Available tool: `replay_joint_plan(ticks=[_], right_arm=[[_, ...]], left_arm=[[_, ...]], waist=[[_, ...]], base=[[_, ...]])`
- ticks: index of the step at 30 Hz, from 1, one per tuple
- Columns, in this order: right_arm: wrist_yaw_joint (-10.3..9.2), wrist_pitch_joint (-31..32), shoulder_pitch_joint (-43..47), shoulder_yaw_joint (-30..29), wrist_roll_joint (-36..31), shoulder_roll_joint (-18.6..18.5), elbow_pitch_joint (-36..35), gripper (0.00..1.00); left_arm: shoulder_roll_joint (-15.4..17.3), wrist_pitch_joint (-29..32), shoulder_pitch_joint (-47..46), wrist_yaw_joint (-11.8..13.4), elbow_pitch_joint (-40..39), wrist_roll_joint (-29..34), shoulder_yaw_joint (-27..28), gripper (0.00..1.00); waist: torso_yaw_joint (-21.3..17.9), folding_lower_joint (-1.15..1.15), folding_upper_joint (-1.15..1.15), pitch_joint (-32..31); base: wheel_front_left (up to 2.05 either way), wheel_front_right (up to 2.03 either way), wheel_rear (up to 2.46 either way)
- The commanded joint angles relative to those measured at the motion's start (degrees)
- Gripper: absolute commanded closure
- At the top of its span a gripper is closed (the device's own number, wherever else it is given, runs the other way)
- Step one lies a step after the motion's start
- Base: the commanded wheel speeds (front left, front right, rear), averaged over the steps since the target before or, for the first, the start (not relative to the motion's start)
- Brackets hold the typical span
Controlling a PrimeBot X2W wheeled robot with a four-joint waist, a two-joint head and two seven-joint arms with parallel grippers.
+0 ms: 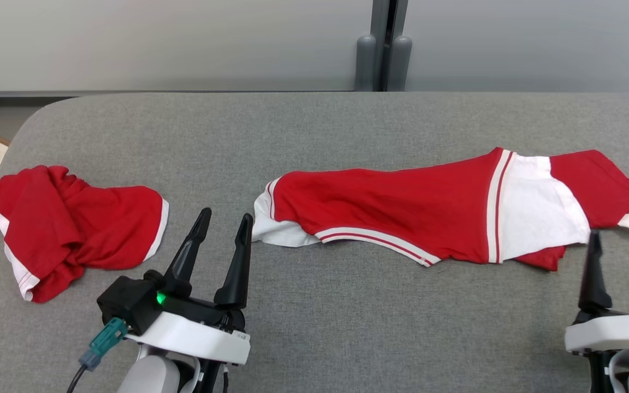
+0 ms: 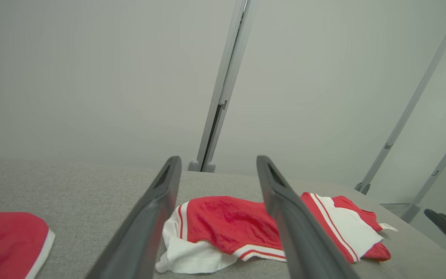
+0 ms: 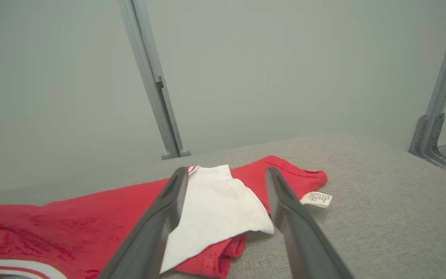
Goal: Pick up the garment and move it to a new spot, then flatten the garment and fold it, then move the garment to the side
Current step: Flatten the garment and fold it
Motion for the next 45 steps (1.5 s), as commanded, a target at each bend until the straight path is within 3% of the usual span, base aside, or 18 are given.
replay_joint_plan(ticks=[1, 9, 14, 23, 24, 25, 26, 33, 45], right_arm=[[-0.02, 0.17, -1.16, -1.41, 0.82, -0.15, 1.87, 0.0], [-0.01, 3.23, -8.86, -7.42, 6.04, -0.13, 13.66, 0.0], [-0.01, 3.27, -12.79, -10.97, 5.32, -0.14, 19.92, 0.0], [0.0, 1.61, -16.54, -13.65, 6.37, 0.06, 26.25, 0.0], [0.0, 1.43, -16.84, -13.73, 6.16, 0.08, 26.49, 0.33], [0.01, 0.87, -17.41, -13.47, 6.14, 0.16, 26.6, 0.95], [0.0, 0.66, -17.62, -13.11, 6.19, 0.14, 26.53, 1.0], [-0.01, -0.25, -16.58, -11.0, 4.96, -0.16, 22.35, 1.0], [-0.01, 1.78, -11.69, -7.13, 4.15, -0.17, 7.64, 1.0]], left_arm=[[0.2, -0.01, -1.27, -0.08, 0.03, 0.54, -0.12, 0.0], [0.19, -0.01, -3.1, -0.09, 0.53, -0.41, -1.46, 0.0], [0.2, -0.01, -4.25, -0.08, 0.85, -0.69, -2.13, 0.0], [0.2, -0.01, -4.66, -0.08, 1.25, -0.21, -2.0, 0.0], [0.2, -0.01, -4.63, -0.09, 1.28, -0.14, -2.04, 0.0], [0.2, -0.01, -4.52, -0.08, 1.4, -0.01, -2.08, 0.0], [0.2, -0.01, -4.43, -0.09, 1.46, 0.05, -2.07, 0.0], [0.2, -0.01, -3.92, -0.08, 1.82, 0.15, -2.07, 0.0], [0.2, -0.01, -2.05, -0.08, 1.93, -1.25, -1.53, 0.0]], waist=[[0.48, 0.0, 0.0, 0.84], [2.91, 0.0, 0.0, 5.49], [4.57, 0.0, 0.0, 7.5], [5.54, 0.0, 0.0, 8.26], [5.51, 0.0, 0.0, 8.24], [5.34, 0.0, 0.0, 8.09], [5.19, 0.0, 0.0, 7.93], [3.89, 0.0, 0.0, 6.07], [3.9, 0.0, 0.0, 2.39]], base=[[0.0, 0.0, 0.0], [0.0, 0.0, 0.0], [0.0, 0.0, 0.0], [0.0, 0.0, 0.0], [0.0, 0.0, 0.0], [0.0, 0.0, 0.0], [0.0, 0.0, 0.0], [0.0, 0.0, 0.0], [0.0, 0.0, 0.0]])
